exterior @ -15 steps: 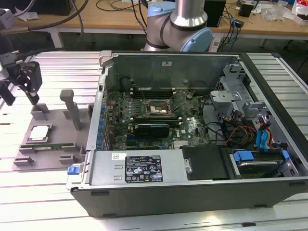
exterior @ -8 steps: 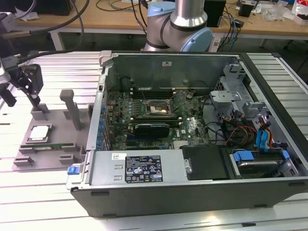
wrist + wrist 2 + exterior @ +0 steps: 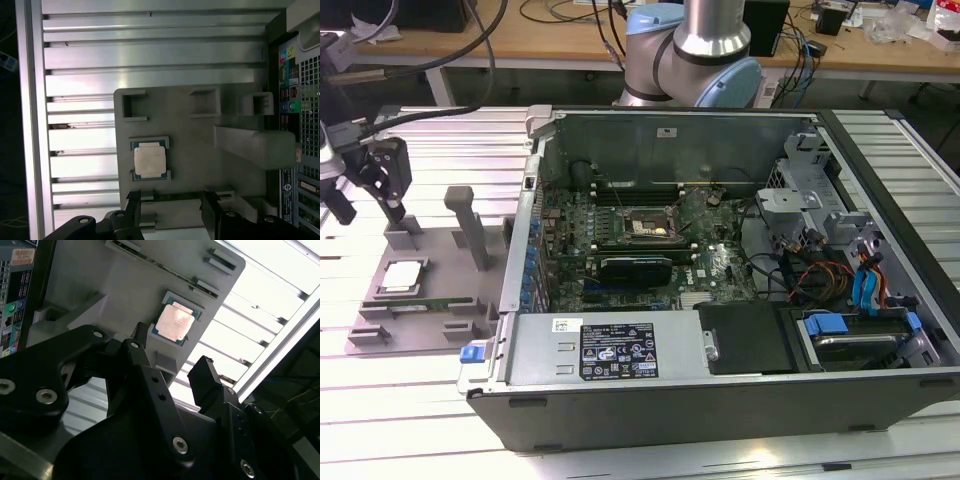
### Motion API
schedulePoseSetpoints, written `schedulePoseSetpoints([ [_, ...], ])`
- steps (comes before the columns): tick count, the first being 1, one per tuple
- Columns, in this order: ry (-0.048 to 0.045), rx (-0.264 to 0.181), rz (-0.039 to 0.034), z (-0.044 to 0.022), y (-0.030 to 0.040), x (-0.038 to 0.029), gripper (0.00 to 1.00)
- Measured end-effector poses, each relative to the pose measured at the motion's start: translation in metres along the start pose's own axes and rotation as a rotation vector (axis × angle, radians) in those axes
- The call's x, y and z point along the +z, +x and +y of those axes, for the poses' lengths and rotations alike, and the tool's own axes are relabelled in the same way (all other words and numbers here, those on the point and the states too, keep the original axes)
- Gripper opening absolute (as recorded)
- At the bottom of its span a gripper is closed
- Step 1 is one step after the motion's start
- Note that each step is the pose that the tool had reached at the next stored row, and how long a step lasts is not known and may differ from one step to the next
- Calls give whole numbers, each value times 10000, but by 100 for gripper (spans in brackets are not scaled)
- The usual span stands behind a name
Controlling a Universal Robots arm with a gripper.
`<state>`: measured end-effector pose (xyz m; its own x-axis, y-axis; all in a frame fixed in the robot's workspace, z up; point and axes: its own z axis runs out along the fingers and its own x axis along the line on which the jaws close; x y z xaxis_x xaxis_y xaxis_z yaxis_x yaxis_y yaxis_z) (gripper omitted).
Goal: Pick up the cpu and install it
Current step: 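Pick up the cpu and move it towards the insertion slot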
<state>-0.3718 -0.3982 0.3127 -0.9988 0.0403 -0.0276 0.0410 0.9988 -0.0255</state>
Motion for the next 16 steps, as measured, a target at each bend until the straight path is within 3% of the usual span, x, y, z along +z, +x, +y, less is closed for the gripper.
schedulePoseSetpoints([
  [16,1,0,1,3,3,109,60],
])
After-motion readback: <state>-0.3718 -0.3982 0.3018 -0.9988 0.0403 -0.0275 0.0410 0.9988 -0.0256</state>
